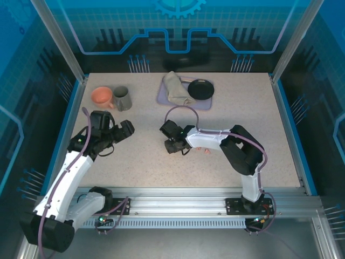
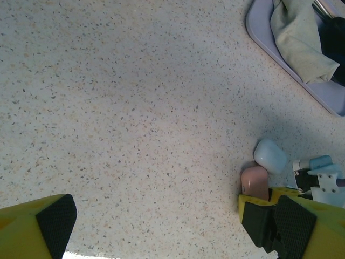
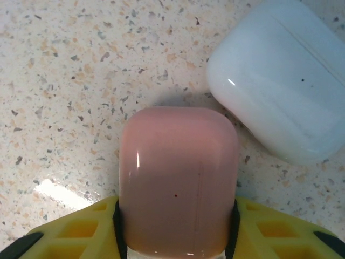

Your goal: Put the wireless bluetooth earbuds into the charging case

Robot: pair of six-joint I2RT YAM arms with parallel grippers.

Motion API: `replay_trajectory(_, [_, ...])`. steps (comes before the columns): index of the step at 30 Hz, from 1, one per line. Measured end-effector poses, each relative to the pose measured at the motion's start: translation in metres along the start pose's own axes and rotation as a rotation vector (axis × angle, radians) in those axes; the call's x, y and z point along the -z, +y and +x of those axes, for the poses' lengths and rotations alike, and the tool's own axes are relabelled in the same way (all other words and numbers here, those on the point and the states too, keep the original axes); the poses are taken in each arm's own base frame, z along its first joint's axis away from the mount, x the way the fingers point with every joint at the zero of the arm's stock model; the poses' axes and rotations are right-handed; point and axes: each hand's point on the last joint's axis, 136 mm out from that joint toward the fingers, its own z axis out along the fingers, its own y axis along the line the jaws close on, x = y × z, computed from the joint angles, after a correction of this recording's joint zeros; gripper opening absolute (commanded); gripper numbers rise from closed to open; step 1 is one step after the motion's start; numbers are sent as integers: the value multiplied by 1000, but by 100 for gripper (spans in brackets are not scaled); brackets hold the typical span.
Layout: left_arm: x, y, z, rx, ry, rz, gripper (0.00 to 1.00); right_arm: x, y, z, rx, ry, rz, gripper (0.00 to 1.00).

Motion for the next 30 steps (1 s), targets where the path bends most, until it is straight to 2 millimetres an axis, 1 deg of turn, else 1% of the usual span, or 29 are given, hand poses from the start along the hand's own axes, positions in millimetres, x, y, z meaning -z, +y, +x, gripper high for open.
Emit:
replay_trajectory(4, [-3,-2,3,0,23,7,99,3,-2,3,59,-26,-10,43])
replay_trajectory(7, [-7,-6,7,-2,50,28,99,8,-4,9,110,-44,-25,43])
replay_trajectory(9, [-10,-11,10,-4,74,48,99,13,-5,13,144,-66,-38,42])
replay_trajectory(12, [-15,-21,16,-11,126,99,99,27,-6,18,204,-120,-70,42])
replay_trajectory(15, [-17,-36,22,-27,173,181,97,48,-8,22,270,-197,-101,42])
replay_trajectory(19, [-13,-63,26,-65,221,325,92,77,-8,22,377,-313,-135,42])
replay_trajectory(21, [-10,-72,29,-88,247,376,90,90,-7,19,425,-365,-147,43])
replay_trajectory(25, [1,-95,33,-154,291,478,89,120,-4,10,510,-471,-162,42])
replay_trajectory(30, [11,-123,45,-223,352,594,88,157,0,-1,592,-588,-175,43])
